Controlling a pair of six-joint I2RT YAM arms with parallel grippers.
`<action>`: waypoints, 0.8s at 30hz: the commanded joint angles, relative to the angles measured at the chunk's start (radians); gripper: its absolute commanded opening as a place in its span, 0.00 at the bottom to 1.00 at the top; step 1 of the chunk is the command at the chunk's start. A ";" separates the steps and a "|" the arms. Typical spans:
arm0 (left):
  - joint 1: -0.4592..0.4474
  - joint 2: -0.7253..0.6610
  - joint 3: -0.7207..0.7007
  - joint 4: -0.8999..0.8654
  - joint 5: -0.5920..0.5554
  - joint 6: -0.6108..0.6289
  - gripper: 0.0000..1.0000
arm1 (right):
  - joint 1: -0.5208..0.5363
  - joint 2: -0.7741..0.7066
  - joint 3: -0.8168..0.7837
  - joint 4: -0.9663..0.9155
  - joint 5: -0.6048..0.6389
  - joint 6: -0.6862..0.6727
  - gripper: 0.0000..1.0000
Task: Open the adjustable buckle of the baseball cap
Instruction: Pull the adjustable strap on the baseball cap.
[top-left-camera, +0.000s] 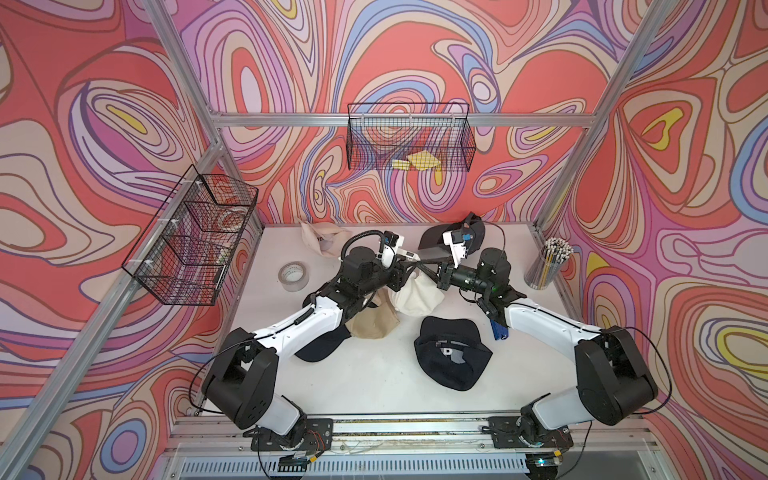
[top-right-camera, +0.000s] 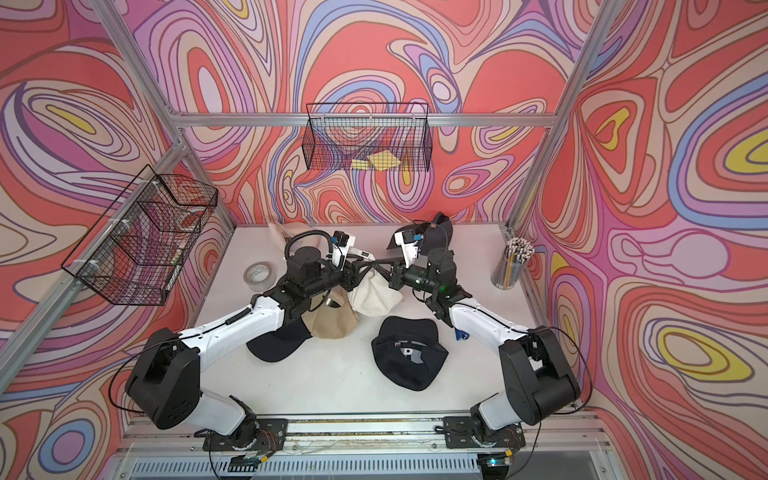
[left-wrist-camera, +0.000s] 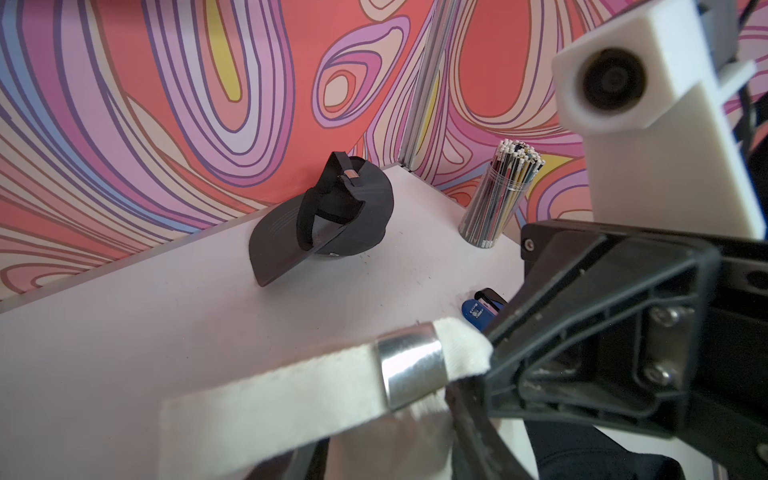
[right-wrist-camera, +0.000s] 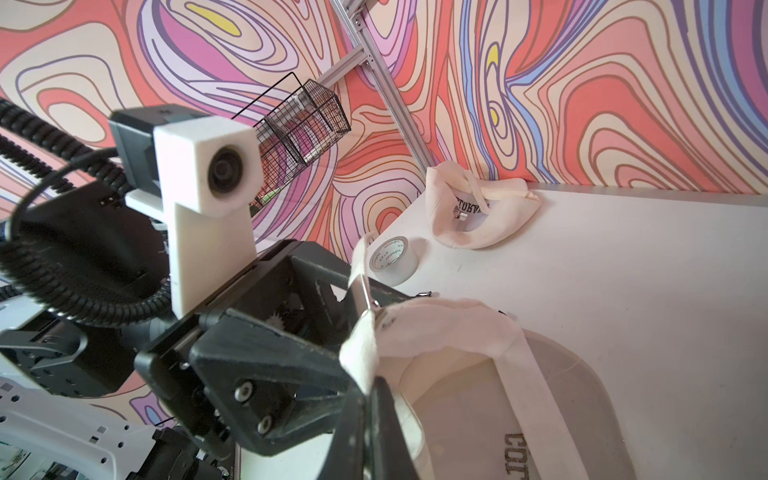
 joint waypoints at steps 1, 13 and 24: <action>-0.008 0.013 0.008 0.049 -0.003 0.014 0.34 | 0.012 -0.010 -0.004 0.021 -0.016 -0.010 0.00; -0.010 0.013 -0.009 0.120 0.030 -0.033 0.00 | 0.013 0.011 0.001 -0.080 0.042 -0.061 0.00; -0.010 0.027 0.012 0.156 0.022 -0.072 0.00 | 0.014 0.021 0.001 -0.231 0.135 -0.160 0.00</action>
